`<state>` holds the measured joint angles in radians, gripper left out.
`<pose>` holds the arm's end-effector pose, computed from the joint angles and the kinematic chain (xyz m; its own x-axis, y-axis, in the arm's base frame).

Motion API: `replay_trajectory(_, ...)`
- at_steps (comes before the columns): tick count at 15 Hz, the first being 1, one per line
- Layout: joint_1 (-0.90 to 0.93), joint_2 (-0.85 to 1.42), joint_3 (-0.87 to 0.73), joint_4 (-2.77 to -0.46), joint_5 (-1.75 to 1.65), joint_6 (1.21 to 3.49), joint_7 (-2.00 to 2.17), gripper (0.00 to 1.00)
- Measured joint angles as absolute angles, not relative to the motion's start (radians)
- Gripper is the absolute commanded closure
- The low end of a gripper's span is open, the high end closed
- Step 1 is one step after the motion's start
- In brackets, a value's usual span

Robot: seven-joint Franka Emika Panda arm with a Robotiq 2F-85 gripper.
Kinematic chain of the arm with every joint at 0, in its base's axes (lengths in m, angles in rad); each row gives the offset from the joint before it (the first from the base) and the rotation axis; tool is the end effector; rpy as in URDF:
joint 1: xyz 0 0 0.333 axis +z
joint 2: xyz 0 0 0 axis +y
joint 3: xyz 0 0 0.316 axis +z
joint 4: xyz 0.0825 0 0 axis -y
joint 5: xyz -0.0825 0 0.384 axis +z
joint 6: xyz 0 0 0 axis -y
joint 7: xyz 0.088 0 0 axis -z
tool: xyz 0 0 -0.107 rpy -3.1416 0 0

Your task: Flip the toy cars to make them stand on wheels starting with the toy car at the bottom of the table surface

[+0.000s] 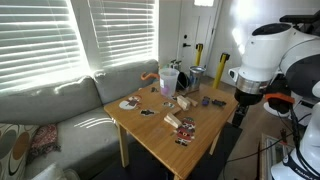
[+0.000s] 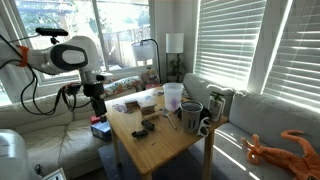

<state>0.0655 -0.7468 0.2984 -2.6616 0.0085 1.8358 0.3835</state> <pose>0.2974 0.1127 0.4459 0.9936 -0.1108 -0.0198 -0.1040 -0.9711 0.2150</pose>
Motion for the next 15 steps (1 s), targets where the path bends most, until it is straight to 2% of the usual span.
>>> replay_trajectory(11, -0.102, -0.826, 0.249, -2.694, -0.176, 1.911, 0.528, 0.00)
replay_trajectory(15, -0.103, -0.824, 0.246, -2.701, -0.180, 1.919, 0.525, 0.00)
